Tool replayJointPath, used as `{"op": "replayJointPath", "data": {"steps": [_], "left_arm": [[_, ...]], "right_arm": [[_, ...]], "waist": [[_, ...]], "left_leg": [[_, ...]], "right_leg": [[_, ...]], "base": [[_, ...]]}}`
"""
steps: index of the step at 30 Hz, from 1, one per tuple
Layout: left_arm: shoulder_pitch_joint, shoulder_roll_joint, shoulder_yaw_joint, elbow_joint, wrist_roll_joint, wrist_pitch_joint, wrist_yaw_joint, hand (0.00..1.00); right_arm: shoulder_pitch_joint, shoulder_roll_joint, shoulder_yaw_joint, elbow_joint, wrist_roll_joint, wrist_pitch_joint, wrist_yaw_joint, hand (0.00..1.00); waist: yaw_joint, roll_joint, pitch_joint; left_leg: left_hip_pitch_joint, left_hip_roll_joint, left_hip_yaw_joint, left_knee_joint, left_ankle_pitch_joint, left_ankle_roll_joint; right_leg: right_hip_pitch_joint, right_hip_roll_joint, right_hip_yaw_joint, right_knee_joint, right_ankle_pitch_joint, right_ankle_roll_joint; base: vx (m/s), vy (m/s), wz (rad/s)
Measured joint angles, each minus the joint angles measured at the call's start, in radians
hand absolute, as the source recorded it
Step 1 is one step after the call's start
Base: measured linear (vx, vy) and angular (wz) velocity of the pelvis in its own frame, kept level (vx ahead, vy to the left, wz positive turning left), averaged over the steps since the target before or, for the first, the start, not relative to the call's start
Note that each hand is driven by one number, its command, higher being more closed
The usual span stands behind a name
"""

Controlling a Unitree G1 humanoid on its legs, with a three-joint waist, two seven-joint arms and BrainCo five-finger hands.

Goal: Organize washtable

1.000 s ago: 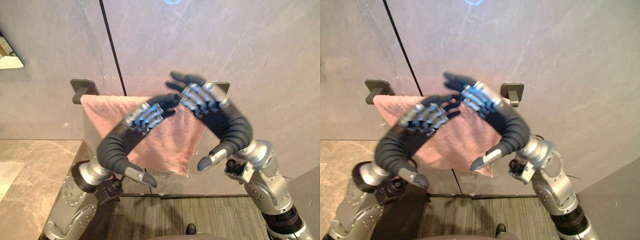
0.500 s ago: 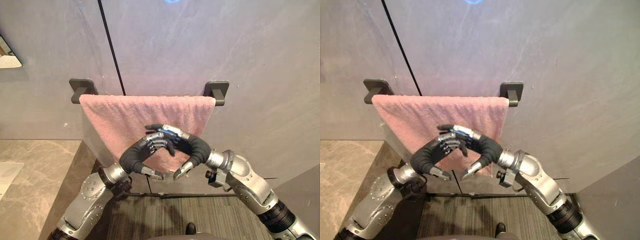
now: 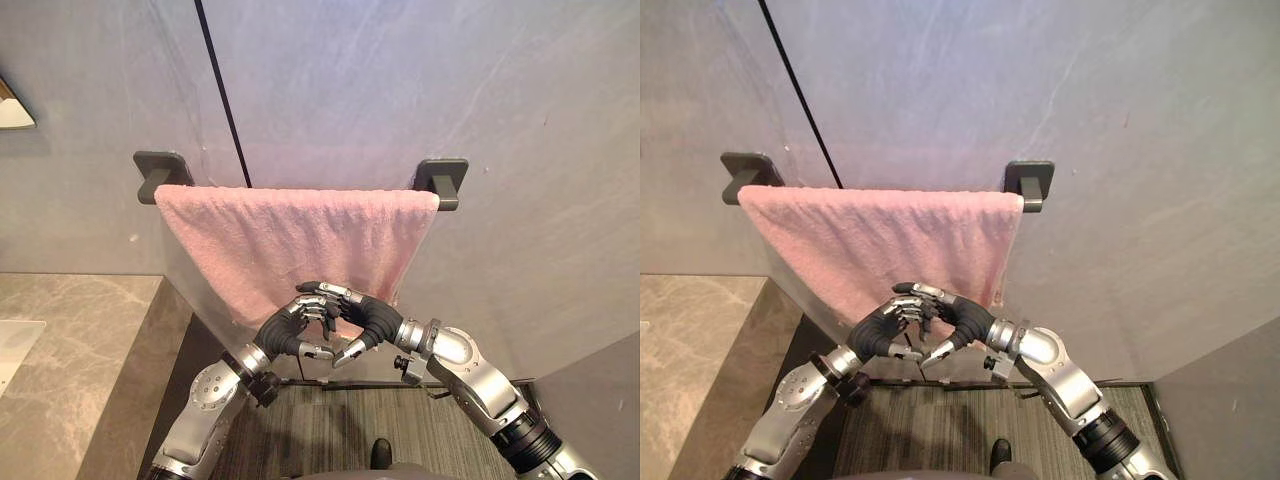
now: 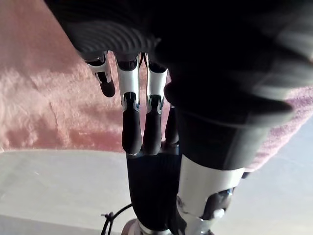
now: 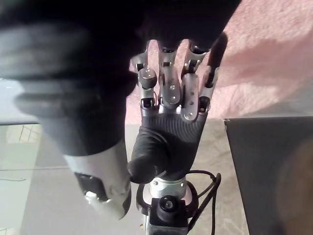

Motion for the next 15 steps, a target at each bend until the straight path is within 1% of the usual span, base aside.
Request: {"op": "replayJointPath", "data": {"steps": [4,7,9,12,15], "left_arm": [[0.000,-0.055,0.062,0.024,0.038,0.000,0.034,0.00],[-0.001,-0.080,0.114,0.032,0.055,-0.006,0.068,0.00],[-0.001,-0.096,0.163,0.044,0.073,-0.015,0.097,0.00],[-0.001,-0.099,0.214,0.046,0.074,-0.022,0.128,0.00],[-0.002,-0.115,0.240,0.046,0.074,-0.026,0.149,0.00]], "right_arm": [[0.032,0.028,-0.044,0.024,-0.039,-0.003,-0.004,0.00],[0.040,0.046,-0.088,0.039,-0.070,-0.012,-0.013,0.00],[0.063,0.062,-0.139,0.062,-0.087,-0.022,-0.032,0.00],[0.069,0.076,-0.195,0.063,-0.100,-0.030,-0.061,0.00],[0.069,0.095,-0.245,0.063,-0.106,-0.036,-0.096,0.00]], "waist": [[0.001,0.014,-0.008],[0.000,0.014,-0.009],[0.001,0.014,-0.009],[-0.001,0.014,-0.012],[-0.002,0.015,-0.016]], "left_leg": [[-0.001,-0.001,-0.002,-0.004,0.000,0.000],[-0.003,-0.001,-0.002,-0.004,0.000,0.000],[-0.005,-0.001,-0.002,-0.004,0.000,0.000],[-0.015,-0.001,-0.003,-0.001,0.001,0.000],[-0.015,0.000,-0.005,-0.001,0.001,0.000]], "right_leg": [[-0.001,-0.001,-0.004,0.000,-0.001,0.001],[-0.003,-0.001,-0.004,0.000,-0.001,0.001],[-0.006,-0.001,-0.004,0.000,-0.001,0.001],[-0.018,-0.001,-0.004,0.000,-0.001,0.001],[-0.019,-0.001,-0.006,0.000,-0.001,0.001]], "base": [[0.00,0.000,0.00],[0.00,0.000,0.00],[0.00,0.000,0.00],[0.00,0.000,0.00],[0.00,0.000,0.00]]}}
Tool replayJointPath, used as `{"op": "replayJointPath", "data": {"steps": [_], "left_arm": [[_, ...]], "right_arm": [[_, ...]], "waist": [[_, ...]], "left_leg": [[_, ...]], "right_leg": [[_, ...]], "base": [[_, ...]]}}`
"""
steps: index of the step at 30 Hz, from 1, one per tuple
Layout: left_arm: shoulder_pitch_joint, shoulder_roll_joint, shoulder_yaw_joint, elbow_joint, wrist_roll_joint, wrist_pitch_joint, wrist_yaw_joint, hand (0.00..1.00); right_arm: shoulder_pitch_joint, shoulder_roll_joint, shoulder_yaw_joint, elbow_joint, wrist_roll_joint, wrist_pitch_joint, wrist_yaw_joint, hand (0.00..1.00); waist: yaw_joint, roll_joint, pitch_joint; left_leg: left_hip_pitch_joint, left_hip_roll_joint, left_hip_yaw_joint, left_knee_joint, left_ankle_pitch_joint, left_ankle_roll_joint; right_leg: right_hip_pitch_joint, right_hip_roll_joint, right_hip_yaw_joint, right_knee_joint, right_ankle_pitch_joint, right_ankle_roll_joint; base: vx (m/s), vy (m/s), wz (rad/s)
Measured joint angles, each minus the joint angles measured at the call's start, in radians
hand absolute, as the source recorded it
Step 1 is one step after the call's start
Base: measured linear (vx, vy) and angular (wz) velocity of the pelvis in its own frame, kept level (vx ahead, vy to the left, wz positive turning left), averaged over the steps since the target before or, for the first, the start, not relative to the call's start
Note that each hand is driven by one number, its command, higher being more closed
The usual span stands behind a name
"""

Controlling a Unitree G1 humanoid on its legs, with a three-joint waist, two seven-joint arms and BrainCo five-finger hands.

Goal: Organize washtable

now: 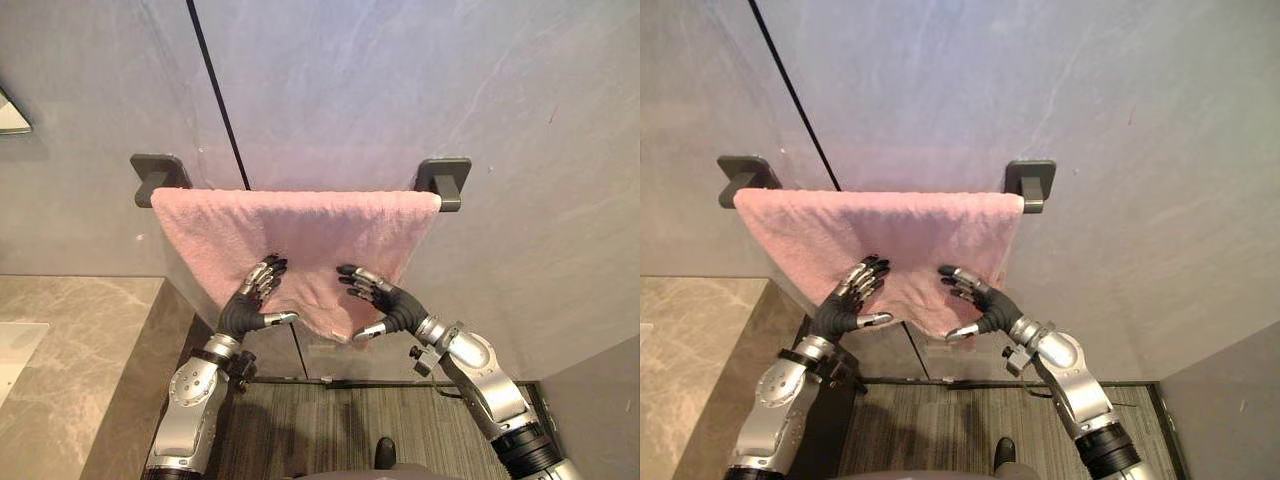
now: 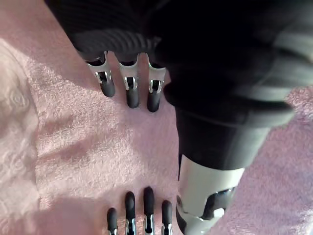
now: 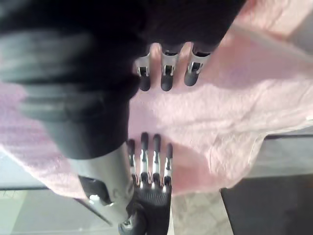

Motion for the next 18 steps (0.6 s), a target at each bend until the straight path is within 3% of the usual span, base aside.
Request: {"op": "replayJointPath", "data": {"steps": [18], "left_arm": [[-0.007,-0.035,0.104,0.011,0.000,-0.008,0.060,0.00]], "right_arm": [[-0.011,0.079,-0.136,0.034,-0.020,-0.005,-0.114,0.00]], "waist": [[0.017,-0.004,-0.004]], "left_leg": [[-0.003,0.000,-0.006,0.002,0.000,0.000]], "right_leg": [[0.000,-0.001,-0.006,0.000,0.000,0.000]], "base": [[0.00,0.000,0.00]]}}
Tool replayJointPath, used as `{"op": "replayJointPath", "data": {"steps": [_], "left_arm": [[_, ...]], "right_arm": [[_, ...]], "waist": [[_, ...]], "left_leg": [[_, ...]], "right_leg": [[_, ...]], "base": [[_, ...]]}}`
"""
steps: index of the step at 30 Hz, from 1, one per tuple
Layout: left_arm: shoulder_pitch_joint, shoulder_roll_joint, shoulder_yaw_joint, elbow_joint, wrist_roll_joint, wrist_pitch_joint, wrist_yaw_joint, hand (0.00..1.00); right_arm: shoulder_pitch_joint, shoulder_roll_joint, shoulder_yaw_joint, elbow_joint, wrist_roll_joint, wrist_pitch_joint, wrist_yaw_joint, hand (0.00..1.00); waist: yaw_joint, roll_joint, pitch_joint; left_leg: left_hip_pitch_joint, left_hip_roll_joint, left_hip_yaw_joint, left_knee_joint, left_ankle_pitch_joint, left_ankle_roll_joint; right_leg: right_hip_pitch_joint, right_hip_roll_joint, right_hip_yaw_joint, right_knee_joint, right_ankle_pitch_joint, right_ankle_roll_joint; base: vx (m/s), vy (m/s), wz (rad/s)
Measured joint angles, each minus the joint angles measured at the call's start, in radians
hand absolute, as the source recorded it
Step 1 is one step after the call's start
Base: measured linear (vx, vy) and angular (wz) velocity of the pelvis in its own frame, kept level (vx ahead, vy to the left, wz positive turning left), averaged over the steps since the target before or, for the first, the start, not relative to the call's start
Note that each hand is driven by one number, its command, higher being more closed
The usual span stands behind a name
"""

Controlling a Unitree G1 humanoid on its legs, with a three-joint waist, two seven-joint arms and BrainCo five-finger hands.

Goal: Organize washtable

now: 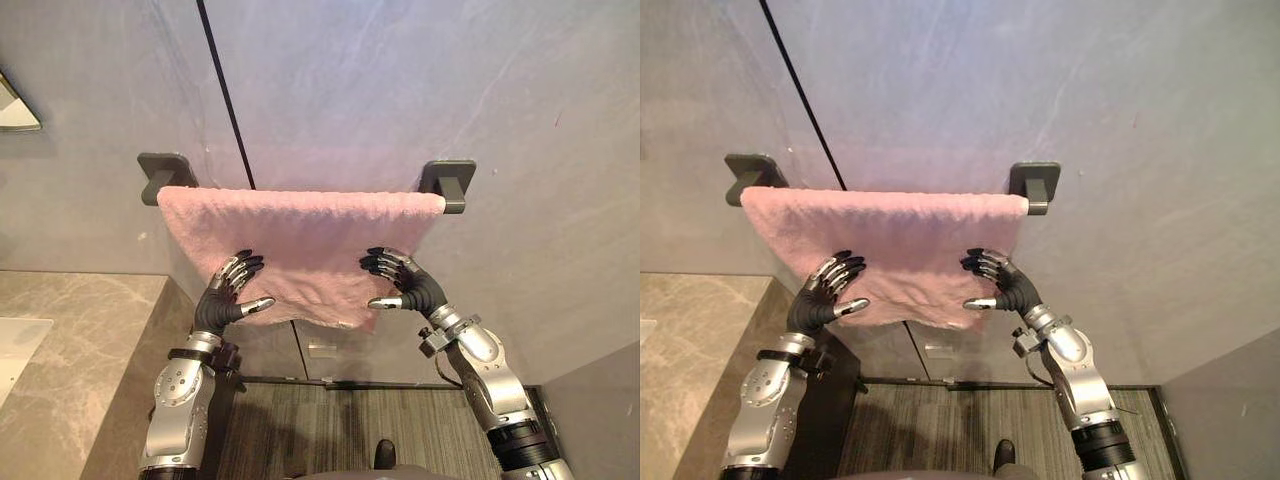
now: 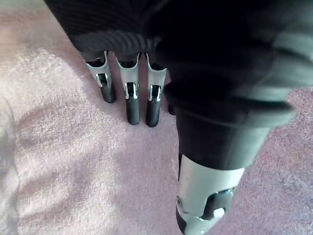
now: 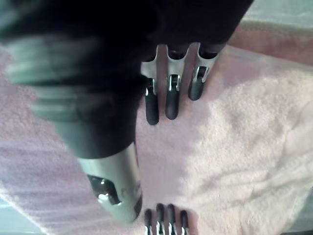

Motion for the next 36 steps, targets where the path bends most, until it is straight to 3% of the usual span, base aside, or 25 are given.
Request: {"op": "replayJointPath", "data": {"steps": [13,19,36], "left_arm": [[0.013,-0.035,0.139,0.000,-0.005,-0.005,0.013,0.00],[0.053,-0.068,0.168,0.001,-0.014,-0.007,0.014,0.00],[0.138,-0.119,0.262,0.064,-0.079,-0.010,0.025,0.00]], "right_arm": [[0.002,0.028,-0.137,0.000,-0.025,-0.001,-0.053,0.00],[0.017,0.039,-0.218,-0.003,-0.027,-0.029,-0.080,0.00],[0.145,0.065,-0.368,-0.078,-0.043,-0.036,-0.082,0.00]], "waist": [[0.006,-0.006,-0.003],[0.004,-0.008,-0.003],[0.005,-0.018,-0.002]], "left_leg": [[0.000,0.000,-0.013,0.001,0.003,-0.001],[0.002,0.000,-0.013,0.000,0.003,-0.001],[0.009,0.000,-0.017,-0.001,0.003,-0.001]], "right_leg": [[0.009,-0.002,-0.008,0.000,0.001,-0.001],[0.014,-0.002,-0.008,0.000,0.001,-0.001],[0.023,-0.005,-0.011,0.000,-0.001,0.000]], "base": [[0.00,0.000,0.02],[0.00,0.000,0.00],[0.00,0.000,0.00]]}}
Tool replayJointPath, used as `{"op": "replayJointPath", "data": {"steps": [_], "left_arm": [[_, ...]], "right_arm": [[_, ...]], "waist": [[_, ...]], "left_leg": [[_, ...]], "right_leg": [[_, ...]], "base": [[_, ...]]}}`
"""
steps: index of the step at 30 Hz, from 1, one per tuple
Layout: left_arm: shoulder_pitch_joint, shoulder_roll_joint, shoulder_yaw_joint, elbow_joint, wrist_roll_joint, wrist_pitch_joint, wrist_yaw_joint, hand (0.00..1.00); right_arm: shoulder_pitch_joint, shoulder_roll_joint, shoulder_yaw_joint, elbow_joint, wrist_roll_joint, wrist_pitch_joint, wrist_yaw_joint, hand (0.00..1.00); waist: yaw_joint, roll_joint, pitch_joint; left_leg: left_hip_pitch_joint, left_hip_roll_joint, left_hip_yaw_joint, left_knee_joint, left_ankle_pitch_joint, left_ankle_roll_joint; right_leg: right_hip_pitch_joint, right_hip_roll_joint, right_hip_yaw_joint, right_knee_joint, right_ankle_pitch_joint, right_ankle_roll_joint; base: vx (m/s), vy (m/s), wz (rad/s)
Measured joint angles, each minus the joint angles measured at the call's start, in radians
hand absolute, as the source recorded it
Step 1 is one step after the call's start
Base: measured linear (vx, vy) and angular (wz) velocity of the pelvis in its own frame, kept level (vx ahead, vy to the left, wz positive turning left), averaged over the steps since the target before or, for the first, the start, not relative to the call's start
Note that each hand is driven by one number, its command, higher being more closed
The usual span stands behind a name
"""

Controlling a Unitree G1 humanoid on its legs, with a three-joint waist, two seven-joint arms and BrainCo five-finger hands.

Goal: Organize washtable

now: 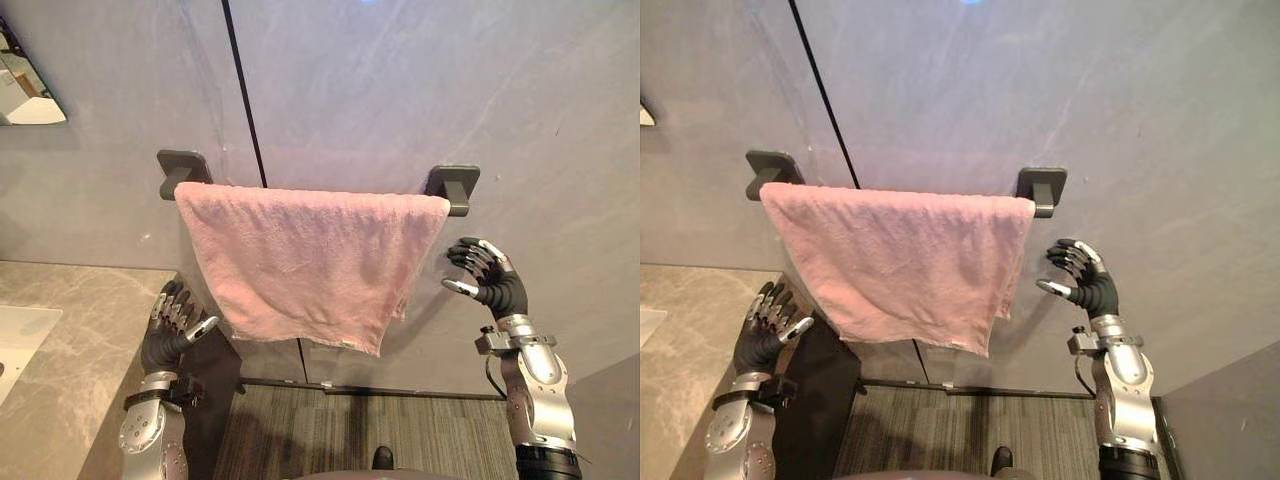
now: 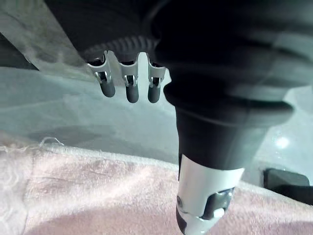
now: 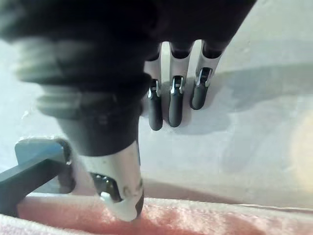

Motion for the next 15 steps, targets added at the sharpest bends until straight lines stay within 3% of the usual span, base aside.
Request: {"op": "replayJointPath", "data": {"steps": [6,15], "left_arm": [[0.029,-0.021,-0.003,0.103,0.006,-0.004,-0.018,0.00],[0.079,-0.016,-0.064,0.317,0.123,-0.006,-0.017,0.00]], "right_arm": [[0.064,0.000,-0.018,0.036,-0.027,-0.001,0.000,0.00],[0.178,0.000,0.050,0.296,-0.119,0.000,0.003,0.00]], "waist": [[-0.002,-0.005,0.002],[-0.006,-0.009,0.005]], "left_leg": [[0.001,-0.001,-0.008,0.000,0.000,0.000],[0.007,-0.001,-0.023,-0.010,-0.002,-0.002]], "right_leg": [[0.005,-0.005,-0.008,0.000,-0.003,0.001],[0.014,-0.006,-0.028,0.000,-0.012,0.006]], "base": [[0.00,0.000,0.04],[0.00,0.001,0.05]]}}
